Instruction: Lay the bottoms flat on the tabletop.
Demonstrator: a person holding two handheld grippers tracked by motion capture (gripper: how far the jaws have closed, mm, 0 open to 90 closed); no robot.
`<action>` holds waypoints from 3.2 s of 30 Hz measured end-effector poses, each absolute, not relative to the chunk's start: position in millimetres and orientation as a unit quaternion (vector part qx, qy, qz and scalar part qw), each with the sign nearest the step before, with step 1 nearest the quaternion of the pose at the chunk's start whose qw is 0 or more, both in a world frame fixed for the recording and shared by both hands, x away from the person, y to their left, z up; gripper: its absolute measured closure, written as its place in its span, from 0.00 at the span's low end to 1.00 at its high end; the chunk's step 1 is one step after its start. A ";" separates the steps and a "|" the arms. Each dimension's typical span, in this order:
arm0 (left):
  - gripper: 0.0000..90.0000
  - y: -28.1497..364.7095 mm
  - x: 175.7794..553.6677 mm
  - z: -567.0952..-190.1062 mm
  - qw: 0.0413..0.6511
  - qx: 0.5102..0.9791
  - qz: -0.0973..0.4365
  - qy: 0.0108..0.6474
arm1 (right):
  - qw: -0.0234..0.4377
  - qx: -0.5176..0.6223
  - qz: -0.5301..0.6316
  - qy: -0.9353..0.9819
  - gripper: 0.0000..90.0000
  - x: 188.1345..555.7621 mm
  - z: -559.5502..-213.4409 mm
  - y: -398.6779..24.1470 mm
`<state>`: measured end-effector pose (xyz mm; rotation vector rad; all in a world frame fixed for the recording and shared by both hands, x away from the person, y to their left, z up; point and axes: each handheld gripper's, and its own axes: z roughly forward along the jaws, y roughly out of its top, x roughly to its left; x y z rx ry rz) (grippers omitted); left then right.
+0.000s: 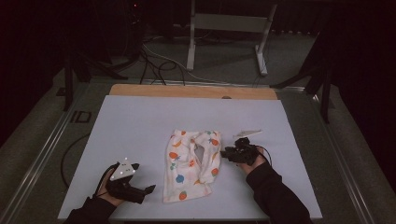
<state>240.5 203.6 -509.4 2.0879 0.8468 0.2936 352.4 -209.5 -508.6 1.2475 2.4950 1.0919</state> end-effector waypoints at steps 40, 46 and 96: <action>0.00 205.3 240.0 -508.8 0.424 0.832 0.117 0.338 | 0.116 0.408 0.354 0.834 1.00 343.2 -473.0 -213.6; 0.00 204.8 240.6 -509.1 0.424 0.832 0.115 0.338 | 0.080 0.394 0.421 0.813 1.00 323.9 -435.0 -238.2; 0.00 205.4 239.0 -504.7 0.433 0.829 0.126 0.331 | 0.127 0.426 0.333 0.831 0.99 294.9 -483.7 -254.5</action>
